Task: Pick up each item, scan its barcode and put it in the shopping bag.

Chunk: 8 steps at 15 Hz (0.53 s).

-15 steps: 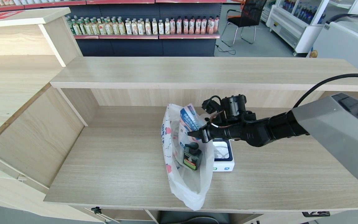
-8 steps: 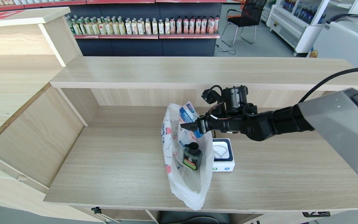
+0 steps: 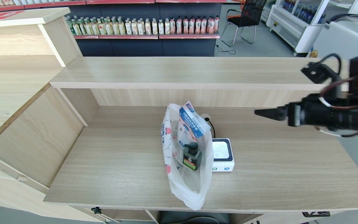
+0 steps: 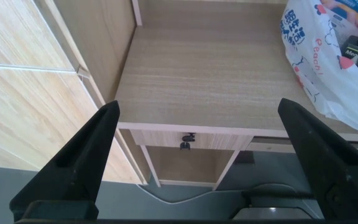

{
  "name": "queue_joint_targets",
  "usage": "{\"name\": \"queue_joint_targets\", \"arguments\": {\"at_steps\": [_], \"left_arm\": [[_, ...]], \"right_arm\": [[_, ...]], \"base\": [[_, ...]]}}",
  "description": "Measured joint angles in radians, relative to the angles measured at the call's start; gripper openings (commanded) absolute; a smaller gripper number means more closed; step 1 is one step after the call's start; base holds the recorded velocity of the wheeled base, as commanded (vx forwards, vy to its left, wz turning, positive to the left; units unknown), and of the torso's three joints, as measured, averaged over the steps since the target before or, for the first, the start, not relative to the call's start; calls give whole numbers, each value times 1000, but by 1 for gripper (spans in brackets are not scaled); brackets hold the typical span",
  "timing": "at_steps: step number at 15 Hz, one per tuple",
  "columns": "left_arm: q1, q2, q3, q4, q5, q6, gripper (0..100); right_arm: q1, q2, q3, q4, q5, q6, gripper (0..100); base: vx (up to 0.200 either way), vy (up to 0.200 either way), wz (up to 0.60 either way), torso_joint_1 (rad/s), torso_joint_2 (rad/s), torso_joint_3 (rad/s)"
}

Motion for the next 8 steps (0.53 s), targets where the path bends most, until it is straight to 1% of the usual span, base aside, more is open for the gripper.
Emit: {"name": "queue_joint_targets", "arguments": {"at_steps": [1,3,4,6,8], "left_arm": [[0,0,0,0,0,0,100],[0,0,0,0,0,0,100],[0,0,0,0,0,0,100],[0,0,0,0,0,0,100],[0,0,0,0,0,0,100]], "right_arm": [[-61,-137,133,24,-51,0,100],[-140,-392,374,52,-138,2,100],[-162,-531,499,66,-171,0,100],[-180,-781,700,81,-221,-6,100],[-187,-1017,834,125,-256,-13,100]], "base": [[0,0,0,0,0,0],[0,0,0,0,0,0],[0,0,0,0,0,0],[0,0,0,0,0,0],[0,0,0,0,0,0]]}}
